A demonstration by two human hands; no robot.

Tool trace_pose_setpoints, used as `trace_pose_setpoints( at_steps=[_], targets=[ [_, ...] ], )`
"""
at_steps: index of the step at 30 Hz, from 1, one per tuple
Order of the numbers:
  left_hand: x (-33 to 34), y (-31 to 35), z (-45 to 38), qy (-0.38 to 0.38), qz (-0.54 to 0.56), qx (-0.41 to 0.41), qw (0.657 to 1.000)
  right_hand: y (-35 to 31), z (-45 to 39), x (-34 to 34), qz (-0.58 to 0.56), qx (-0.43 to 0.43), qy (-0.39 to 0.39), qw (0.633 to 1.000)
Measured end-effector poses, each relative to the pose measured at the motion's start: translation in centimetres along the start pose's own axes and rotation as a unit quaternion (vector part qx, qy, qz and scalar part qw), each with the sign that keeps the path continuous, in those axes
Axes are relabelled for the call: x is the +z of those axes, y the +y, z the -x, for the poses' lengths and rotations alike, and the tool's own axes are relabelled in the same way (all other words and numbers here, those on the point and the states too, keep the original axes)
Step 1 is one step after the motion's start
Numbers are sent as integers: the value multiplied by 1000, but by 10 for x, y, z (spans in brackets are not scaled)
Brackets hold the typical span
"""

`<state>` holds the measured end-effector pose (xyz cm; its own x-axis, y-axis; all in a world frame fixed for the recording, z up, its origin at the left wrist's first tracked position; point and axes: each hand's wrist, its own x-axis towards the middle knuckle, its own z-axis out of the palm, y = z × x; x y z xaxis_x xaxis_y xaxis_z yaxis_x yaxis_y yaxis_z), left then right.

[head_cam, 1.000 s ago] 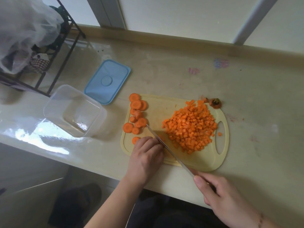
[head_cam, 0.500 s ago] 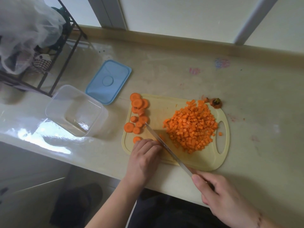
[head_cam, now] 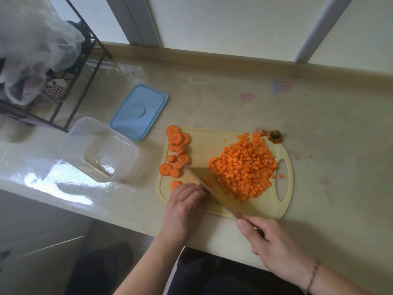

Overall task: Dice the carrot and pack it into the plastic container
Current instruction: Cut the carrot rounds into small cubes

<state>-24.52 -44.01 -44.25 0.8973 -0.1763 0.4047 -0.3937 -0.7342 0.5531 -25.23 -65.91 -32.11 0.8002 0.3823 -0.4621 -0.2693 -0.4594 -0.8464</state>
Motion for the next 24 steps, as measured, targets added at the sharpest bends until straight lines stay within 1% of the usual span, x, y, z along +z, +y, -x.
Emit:
trace_pose_setpoints(
  at_steps=[2, 4, 6, 8, 9, 10, 12, 13, 14, 15, 16, 17, 19, 20, 21, 22, 24],
  targets=[
    [-2, -2, 0, -15, 5, -1, 1000, -5, 7, -7, 7, -16, 0, 1000],
    [-4, -3, -3, -25, 8, -7, 1000, -9, 14, -14, 43, -44, 17, 998],
    [-6, -2, -6, -18, 8, 2, 1000, -7, 19, -24, 112, -65, 40, 991],
    [-10, -3, -6, -9, 8, 4, 1000, 0, 24, -37, 195, -64, 53, 977],
    [-13, -2, -5, 3, 16, -15, 1000, 5, 25, -43, 246, -64, 57, 966],
    [-17, 0, -6, 24, 30, -52, 998, 10, 26, -49, 291, -68, 63, 952],
    [-26, 6, -14, 85, 64, -144, 984, 18, 26, -61, 355, -77, 71, 929],
    [-30, 9, -21, 120, 76, -176, 974, 21, 27, -65, 383, -82, 77, 917],
    [-35, 13, -29, 148, 83, -186, 968, 24, 27, -67, 409, -90, 87, 904],
    [-39, 17, -38, 160, 85, -171, 968, 26, 27, -69, 433, -98, 96, 891],
    [-42, 23, -49, 150, 87, -137, 975, 28, 27, -71, 456, -111, 103, 877],
    [-44, 30, -60, 116, 85, -93, 985, 31, 27, -73, 476, -122, 108, 864],
    [-41, 44, -81, -7, 48, -4, 999, 34, 28, -74, 505, -134, 114, 845],
    [-35, 48, -89, -70, 6, 25, 997, 35, 28, -75, 516, -135, 117, 838],
    [-27, 51, -96, -122, -37, 42, 991, 35, 29, -75, 523, -134, 120, 833],
    [-18, 53, -101, -156, -68, 48, 984, 34, 29, -75, 527, -132, 123, 831],
    [-5, 54, -106, -181, -81, 36, 980, 34, 31, -77, 529, -132, 131, 828]
  ],
)
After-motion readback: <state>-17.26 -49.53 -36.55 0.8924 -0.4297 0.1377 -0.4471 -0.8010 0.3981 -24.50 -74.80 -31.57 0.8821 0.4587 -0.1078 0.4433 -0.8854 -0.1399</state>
